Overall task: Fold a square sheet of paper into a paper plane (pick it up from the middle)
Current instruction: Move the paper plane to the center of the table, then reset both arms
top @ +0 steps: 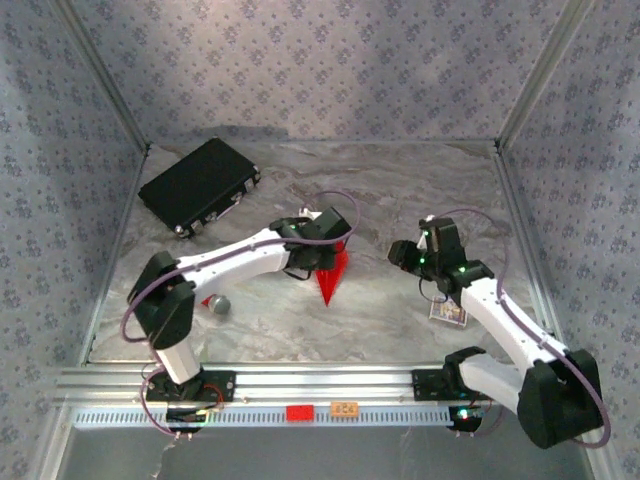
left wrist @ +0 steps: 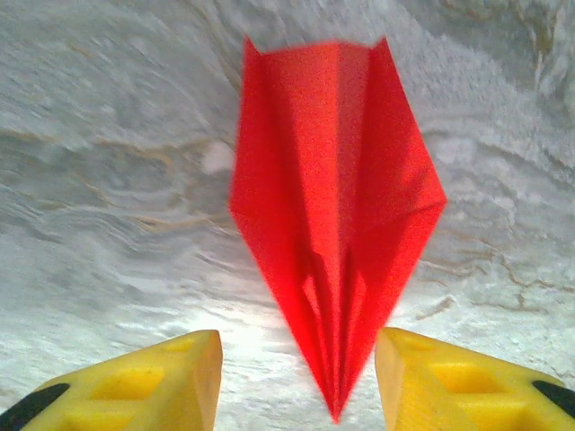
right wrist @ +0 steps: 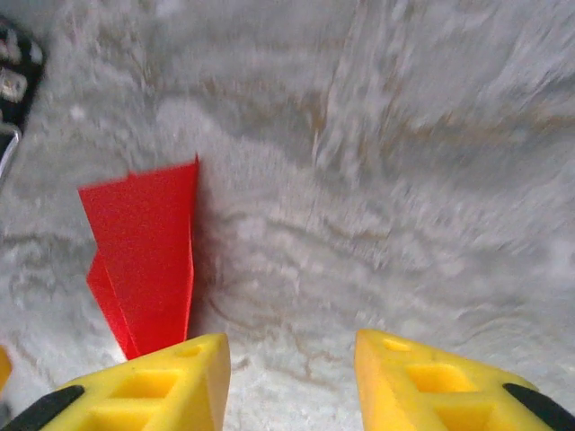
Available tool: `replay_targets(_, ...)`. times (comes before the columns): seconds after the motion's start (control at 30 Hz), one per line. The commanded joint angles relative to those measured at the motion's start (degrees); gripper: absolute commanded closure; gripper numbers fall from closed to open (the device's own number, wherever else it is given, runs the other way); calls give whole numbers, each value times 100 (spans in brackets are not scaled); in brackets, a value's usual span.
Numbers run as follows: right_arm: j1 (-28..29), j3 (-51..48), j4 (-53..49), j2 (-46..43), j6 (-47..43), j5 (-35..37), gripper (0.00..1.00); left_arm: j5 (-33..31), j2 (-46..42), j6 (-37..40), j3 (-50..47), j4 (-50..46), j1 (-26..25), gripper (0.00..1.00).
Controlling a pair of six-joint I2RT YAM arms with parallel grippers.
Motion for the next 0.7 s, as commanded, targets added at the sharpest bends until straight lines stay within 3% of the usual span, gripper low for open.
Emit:
replay_targets(0.0, -49, 377, -580, -376, -545, 1479, 46, -609, -497, 512, -502, 351, 376, 49)
replay_targets(0.17, -197, 468, -320, -461, -1416, 3208, 32, -1142, -1484, 1227, -1646, 1247, 1135, 35)
replay_targets(0.23, -343, 226, 186, -287, -2021, 3506, 25, -1360, -1852, 1553, -2113, 1645, 1582, 27)
replay_targets(0.33, -676, -90, 940, 222, -2632, 3674, 22, -1970, -2273, 1954, -2660, 2086, 2234, 25)
replay_targets(0.4, -961, -219, 1422, 609, -2803, 3449, 21, -2259, -2514, 2324, -2981, 2466, 2644, 23)
replay_targets(0.57, -1454, -771, 3279, 1499, -3108, 2608, 21, -1622, -2920, 3904, -4258, 4668, 3537, 19)
replay_targets(0.67, -1491, -988, 4398, 1990, -3546, 2208, 22, -1080, -3058, 3988, -4529, 5123, 3954, 16)
